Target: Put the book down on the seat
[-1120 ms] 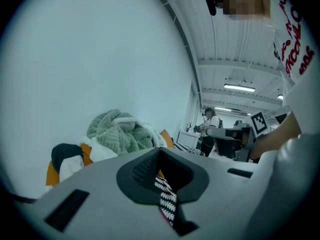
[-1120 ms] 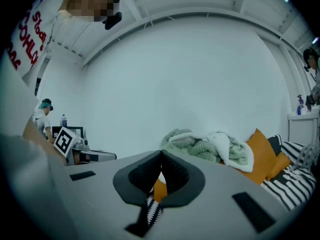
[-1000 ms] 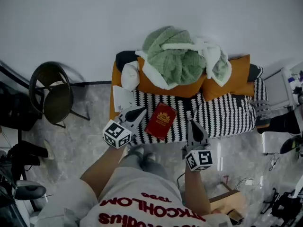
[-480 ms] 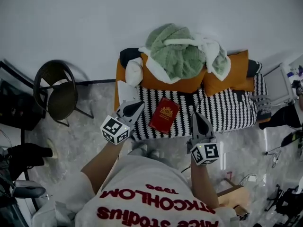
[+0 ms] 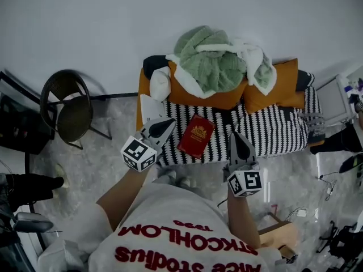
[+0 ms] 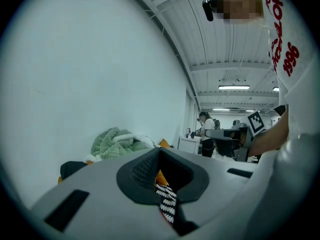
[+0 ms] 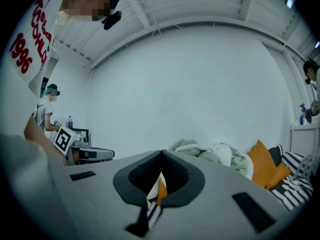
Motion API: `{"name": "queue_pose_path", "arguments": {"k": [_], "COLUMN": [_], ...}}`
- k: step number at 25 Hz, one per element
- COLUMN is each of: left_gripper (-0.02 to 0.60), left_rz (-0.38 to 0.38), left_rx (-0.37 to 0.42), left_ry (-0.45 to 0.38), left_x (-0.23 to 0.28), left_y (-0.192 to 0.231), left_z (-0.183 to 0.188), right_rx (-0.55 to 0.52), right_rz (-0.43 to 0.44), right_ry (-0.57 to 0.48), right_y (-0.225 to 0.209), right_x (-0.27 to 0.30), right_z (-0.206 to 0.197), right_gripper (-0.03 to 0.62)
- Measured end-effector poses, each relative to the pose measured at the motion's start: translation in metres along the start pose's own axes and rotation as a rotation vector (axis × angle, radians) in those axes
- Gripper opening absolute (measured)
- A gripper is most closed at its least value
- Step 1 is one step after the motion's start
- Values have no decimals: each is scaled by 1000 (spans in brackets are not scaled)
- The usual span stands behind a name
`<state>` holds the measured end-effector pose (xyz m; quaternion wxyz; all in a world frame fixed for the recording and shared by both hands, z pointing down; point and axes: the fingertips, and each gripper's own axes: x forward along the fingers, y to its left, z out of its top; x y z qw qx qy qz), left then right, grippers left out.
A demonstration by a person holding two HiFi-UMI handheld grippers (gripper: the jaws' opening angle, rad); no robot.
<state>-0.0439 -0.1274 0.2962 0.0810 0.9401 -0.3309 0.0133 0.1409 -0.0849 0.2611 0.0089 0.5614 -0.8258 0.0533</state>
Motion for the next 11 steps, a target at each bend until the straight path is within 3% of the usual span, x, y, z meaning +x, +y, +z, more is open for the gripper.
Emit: {"name": "queue_pose_path", "arguments": {"k": [11], "left_gripper": [15], "left_rz": [12], "left_rx": [0], "left_ry": [-18], "left_x": [3], "left_y": [-4], "left_z": [2], "right_rx": [-8], "right_rz": [3], "right_ry": [-18], "right_y": [2], "right_x": [1], "right_z": [4], "right_gripper": [25]}}
